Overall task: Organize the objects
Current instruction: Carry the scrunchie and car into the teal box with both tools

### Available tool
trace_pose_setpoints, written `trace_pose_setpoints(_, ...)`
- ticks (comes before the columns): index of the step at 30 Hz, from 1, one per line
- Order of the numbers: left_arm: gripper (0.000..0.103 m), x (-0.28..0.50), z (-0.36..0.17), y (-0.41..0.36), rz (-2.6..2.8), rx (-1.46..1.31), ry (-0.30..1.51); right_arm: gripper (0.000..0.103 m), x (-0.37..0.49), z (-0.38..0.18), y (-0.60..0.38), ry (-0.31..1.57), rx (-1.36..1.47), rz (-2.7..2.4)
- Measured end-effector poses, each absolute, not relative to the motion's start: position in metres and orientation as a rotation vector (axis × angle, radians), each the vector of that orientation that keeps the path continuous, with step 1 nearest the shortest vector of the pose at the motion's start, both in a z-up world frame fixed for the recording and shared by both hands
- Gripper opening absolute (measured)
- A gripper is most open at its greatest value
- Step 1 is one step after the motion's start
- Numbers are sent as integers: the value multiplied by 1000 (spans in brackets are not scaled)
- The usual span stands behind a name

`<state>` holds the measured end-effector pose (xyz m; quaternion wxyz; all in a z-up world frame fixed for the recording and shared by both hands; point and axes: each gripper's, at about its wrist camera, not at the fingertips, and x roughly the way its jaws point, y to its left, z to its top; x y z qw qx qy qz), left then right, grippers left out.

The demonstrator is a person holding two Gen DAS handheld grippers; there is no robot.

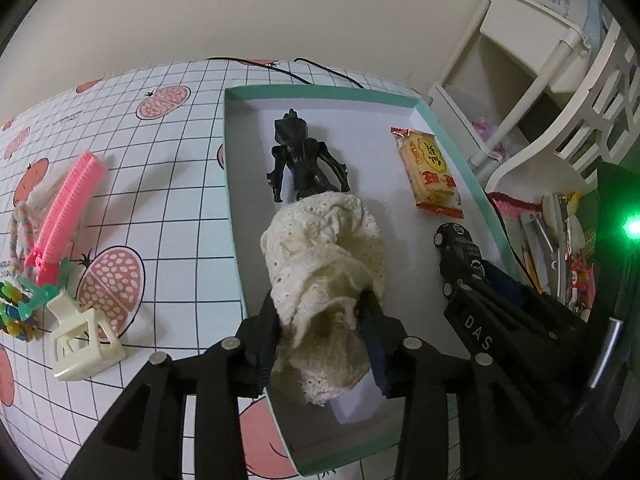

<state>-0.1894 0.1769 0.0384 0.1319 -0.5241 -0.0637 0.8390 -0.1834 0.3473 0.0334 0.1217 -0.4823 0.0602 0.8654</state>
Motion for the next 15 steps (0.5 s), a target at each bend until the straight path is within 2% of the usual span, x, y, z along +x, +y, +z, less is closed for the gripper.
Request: trace_pose_setpoints(15, 41, -190, 63, 167, 2494, -1442, -208, 39, -180, 49, 343, 162, -1373, 2564)
